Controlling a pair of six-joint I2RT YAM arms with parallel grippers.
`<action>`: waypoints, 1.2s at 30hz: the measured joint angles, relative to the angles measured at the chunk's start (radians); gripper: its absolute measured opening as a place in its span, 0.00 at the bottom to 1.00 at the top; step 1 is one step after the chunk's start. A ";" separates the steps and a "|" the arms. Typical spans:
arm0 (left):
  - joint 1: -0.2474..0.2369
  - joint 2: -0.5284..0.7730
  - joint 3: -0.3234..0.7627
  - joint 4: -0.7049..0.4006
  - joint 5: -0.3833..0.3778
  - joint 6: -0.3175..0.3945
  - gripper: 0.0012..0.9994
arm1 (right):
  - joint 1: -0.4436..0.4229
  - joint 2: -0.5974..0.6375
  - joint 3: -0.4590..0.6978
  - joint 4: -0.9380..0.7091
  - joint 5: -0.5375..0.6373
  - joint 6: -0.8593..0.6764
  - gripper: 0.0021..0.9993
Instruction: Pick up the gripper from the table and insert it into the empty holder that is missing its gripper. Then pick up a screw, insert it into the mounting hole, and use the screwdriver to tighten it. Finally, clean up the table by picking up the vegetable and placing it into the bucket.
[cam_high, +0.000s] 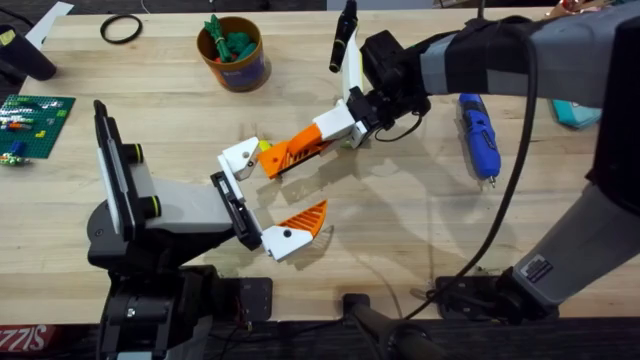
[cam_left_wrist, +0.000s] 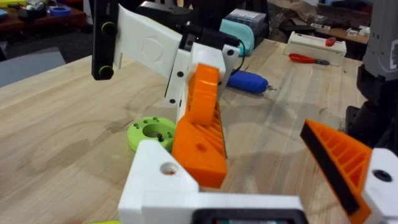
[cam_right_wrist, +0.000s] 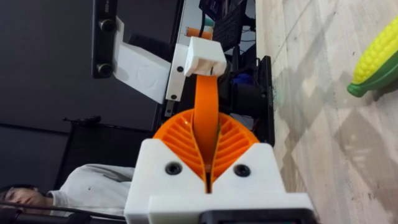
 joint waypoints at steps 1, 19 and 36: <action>0.000 0.002 0.000 0.003 0.000 0.000 0.99 | 0.000 0.000 0.000 -0.001 0.002 0.003 0.01; 0.000 0.002 0.000 0.005 0.000 0.000 0.99 | 0.000 0.000 0.000 -0.006 -0.001 0.023 0.01; 0.000 0.002 0.000 0.006 -0.001 0.000 0.99 | 0.008 0.000 0.032 -0.006 0.002 0.074 0.01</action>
